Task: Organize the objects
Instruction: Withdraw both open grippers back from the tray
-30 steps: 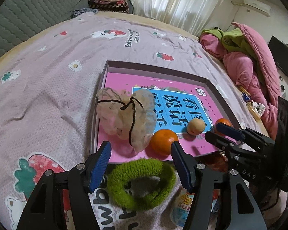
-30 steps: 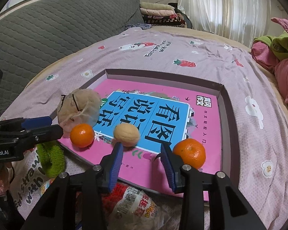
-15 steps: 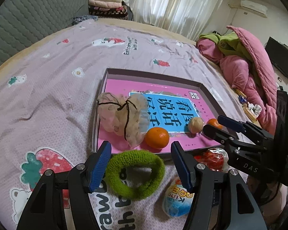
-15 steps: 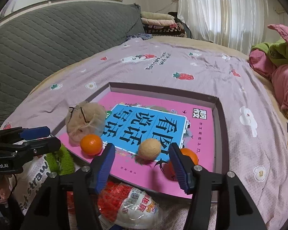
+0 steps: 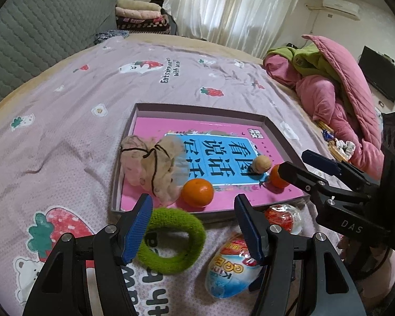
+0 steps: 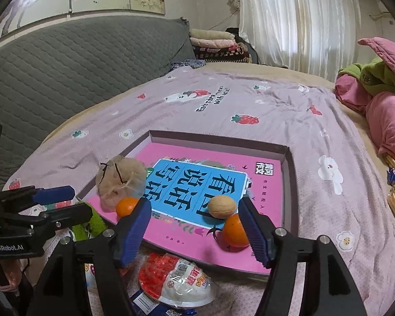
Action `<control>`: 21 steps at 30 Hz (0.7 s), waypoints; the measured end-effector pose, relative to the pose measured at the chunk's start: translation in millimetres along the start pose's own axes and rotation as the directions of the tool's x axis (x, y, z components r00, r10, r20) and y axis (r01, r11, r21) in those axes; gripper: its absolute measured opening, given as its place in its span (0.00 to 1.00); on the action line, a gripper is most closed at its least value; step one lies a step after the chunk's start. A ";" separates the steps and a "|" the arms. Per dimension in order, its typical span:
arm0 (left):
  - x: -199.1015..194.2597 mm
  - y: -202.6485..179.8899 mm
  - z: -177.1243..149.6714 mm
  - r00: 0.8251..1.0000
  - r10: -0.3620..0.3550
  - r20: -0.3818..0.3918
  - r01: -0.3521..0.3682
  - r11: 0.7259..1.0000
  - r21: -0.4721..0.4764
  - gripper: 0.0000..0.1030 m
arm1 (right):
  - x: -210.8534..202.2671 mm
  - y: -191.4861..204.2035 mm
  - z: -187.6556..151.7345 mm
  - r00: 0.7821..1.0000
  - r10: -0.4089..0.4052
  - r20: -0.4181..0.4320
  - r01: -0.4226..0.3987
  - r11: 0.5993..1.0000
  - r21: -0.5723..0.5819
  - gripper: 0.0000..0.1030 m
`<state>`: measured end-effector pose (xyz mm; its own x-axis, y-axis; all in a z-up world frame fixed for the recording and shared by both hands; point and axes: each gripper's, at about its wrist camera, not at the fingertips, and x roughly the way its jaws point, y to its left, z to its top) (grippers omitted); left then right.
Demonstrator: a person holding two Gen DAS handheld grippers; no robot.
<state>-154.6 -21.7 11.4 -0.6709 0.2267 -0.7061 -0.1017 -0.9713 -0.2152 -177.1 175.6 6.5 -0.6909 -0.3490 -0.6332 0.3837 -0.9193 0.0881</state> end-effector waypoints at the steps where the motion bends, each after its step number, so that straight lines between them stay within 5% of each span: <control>1: 0.1 -1.6 0.3 1.000 0.002 0.001 -0.002 1.000 0.003 0.64 | -1.1 -0.8 0.1 1.000 -0.003 0.002 0.003 1.000 0.001 0.67; 21: -17.9 -26.4 3.6 0.999 0.008 0.042 -0.010 1.000 0.028 0.64 | -38.5 -16.6 -1.6 0.997 -0.013 0.074 0.011 1.000 0.029 0.72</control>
<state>-142.5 -0.4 32.2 -0.7018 0.2154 -0.6790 -0.1161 -0.9750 -0.1893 -155.9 204.6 28.2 -0.7396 -0.3492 -0.5754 0.3577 -0.9281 0.1034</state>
